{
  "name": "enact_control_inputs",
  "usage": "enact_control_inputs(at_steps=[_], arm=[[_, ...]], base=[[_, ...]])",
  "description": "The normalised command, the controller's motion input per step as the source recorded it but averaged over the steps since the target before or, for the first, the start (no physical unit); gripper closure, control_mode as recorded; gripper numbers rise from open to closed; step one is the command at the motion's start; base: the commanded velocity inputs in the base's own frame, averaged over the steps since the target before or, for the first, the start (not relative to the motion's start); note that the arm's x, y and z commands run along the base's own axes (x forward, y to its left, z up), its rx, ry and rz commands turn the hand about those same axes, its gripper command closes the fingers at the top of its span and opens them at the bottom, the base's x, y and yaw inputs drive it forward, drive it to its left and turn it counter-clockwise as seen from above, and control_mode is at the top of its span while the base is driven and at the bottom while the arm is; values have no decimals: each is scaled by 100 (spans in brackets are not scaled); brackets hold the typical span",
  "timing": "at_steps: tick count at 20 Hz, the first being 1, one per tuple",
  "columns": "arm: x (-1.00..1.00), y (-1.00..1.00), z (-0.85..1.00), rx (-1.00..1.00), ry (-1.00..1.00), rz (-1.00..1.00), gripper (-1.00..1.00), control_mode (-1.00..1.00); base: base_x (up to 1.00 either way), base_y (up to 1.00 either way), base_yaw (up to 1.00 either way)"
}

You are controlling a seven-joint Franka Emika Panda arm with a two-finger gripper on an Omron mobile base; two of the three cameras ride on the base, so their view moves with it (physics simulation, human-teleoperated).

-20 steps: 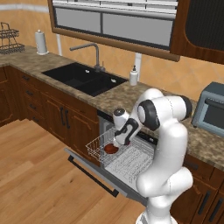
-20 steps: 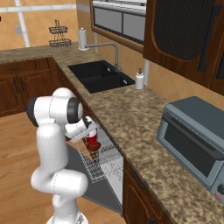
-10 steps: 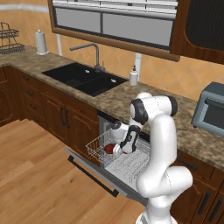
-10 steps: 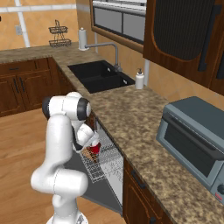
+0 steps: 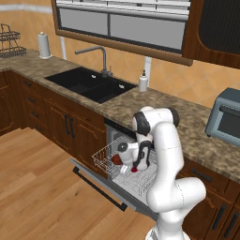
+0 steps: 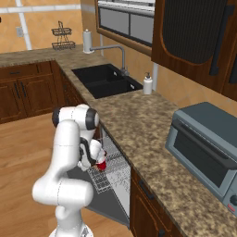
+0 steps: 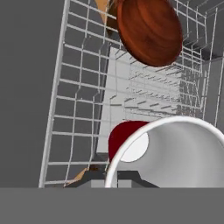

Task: Pick up the cup and bowl from the counter, place them in the dishwasher, and close the dishwasher door.

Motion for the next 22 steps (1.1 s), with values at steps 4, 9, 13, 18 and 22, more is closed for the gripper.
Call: enact_control_inputs(at_steps=[4, 9, 13, 18, 22], arm=[[33, -4, -29, -1, 0, 0, 100, -100], [51, -6, -24, 0, 0, 0, 100, -100], [64, -5, -13, 0, 0, 0, 100, -100], [56, -4, -12, 0, 0, 0, 100, -100], [37, -8, -20, 0, 3, 0, 100, -100]], base=[[0, 0, 0], [0, 0, 0], [0, 0, 0], [0, 0, 0], [0, 0, 0]])
